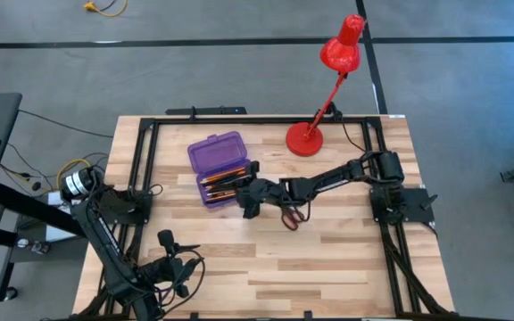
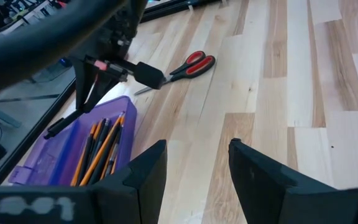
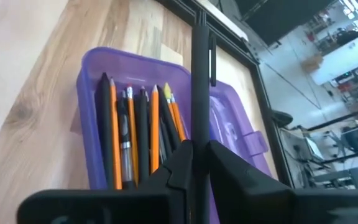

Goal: Pick & place school supplies into a supply box
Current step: Put the black pen into the purple supply box, then put the black scissors into the purple supply box

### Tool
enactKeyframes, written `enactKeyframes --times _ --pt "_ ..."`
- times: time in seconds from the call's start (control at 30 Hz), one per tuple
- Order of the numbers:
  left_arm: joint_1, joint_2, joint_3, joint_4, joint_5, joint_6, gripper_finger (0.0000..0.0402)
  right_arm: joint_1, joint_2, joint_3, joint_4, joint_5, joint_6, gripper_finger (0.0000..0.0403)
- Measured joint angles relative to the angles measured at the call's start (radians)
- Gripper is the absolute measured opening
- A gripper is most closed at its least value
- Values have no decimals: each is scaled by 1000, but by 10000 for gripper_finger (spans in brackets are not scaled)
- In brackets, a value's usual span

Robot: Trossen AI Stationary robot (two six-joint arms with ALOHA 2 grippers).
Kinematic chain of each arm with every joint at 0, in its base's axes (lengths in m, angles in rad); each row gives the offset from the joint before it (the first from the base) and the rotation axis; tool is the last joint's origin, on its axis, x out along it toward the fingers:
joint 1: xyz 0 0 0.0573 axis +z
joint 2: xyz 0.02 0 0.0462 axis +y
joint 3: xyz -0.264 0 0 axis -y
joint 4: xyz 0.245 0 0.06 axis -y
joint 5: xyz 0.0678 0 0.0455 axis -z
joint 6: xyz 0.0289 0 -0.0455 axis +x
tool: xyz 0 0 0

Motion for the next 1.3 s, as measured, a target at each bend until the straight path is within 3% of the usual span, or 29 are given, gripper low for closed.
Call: enactKeyframes --times 0.33,0.57,0.7,0.87,1.07,1.3 --pt "0 0 0 0 -6 -16 162 -58 -2 14 5 -144 63 61" --pt "0 0 0 0 -6 -29 162 -59 -2 14 -25 -135 81 110" --pt "0 0 0 0 -6 -32 162 -35 -4 14 -67 -71 110 131" --pt "0 0 0 -1 -1 -32 162 19 -16 14 -242 4 228 140" --pt "0 0 0 -21 -6 -16 162 79 -56 11 -536 15 489 133" --pt "1 0 0 -58 -10 -17 162 168 -135 15 -693 45 636 127"
